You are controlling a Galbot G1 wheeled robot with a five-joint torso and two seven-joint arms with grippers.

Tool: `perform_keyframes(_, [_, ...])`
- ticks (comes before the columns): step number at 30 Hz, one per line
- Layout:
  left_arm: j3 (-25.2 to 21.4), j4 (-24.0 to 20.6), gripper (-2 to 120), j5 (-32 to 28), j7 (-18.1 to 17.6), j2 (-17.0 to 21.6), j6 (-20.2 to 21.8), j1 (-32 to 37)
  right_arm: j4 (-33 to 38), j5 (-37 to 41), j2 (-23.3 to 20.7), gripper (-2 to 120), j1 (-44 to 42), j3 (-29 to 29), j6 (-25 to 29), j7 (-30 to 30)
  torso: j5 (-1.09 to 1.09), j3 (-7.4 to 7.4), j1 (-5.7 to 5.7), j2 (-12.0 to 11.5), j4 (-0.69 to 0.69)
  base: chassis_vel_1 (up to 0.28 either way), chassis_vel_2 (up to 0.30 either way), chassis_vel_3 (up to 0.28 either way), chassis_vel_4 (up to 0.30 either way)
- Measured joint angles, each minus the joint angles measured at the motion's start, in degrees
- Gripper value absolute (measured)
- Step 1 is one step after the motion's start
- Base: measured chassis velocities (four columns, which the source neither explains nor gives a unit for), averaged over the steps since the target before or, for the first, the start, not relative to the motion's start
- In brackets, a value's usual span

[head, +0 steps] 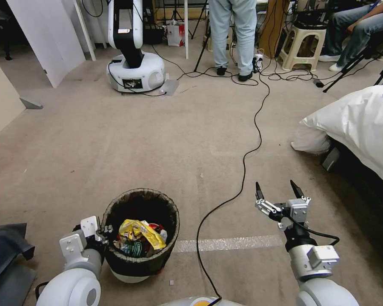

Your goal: Pick up the trash bin, then pick up the garbage from the floor and place it into the trash bin.

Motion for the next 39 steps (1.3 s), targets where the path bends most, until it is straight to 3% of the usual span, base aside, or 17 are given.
perform_keyframes(5, [0.0, 0.3, 10, 0.0, 0.3, 0.0, -0.1, -0.1, 0.0, 0.0, 0.0, 100, 0.0, -0.1, 0.0, 0.0, 0.0, 0.0, 0.0, 0.0, 0.0, 0.0, 0.0, 0.0, 0.0])
perform_keyframes(9, [-0.2, 0.4, 27, 0.2, 0.3, 0.1, -0.1, -0.1, 0.0, 0.0, 0.0, 100, 0.0, -0.2, -0.1, 0.0, 0.0, 0.0, 0.0, 0.0, 0.0, 0.0, 0.0, 0.0, 0.0])
perform_keyframes(11, [-0.2, 0.4, 29, 0.2, 0.3, 0.2, -0.1, -0.1, 0.0, 0.0, 0.0, 100, 0.0, -0.2, -0.1, 0.0, 0.01, 0.0, 0.0, 0.0, 0.0, 0.0, 0.0, 0.0, 0.0])
perform_keyframes(14, [-0.3, 0.3, 46, 0.4, 0.3, 0.2, -0.1, -0.2, 0.0, 0.0, 0.0, 100, 0.1, -0.2, -0.1, 0.1, 0.0, 0.0, 0.0, 0.0, 0.0, 0.0, 0.0, 0.0, 0.0])
perform_keyframes(18, [-0.4, 0.0, 56, 0.7, 0.3, 0.3, -0.1, -0.2, 0.0, 0.0, 0.0, 100, 0.2, -0.3, -0.2, 0.1, 0.0, 0.0, 0.0, 0.0, 0.0, 0.0, 0.0, 0.0, 0.0])
perform_keyframes(28, [-0.5, -3.0, 95, 4.0, 0.4, 0.7, 0.3, 0.0, 0.2, 0.3, -0.1, 100, 0.5, -0.7, -0.7, 0.2, 0.0, 0.0, 0.0, 0.0, 0.0, 0.0, 0.0, 0.0, 0.0])
perform_keyframes(39, [-2.0, -4.7, 100, 8.2, 2.4, 0.6, -0.6, 0.3, 0.5, 1.0, -0.4, 100, 0.6, -0.7, -0.9, 0.4, 0.0, 0.0, 0.0, 0.0, 0.0, 0.0, 0.0, 0.0, 0.0])
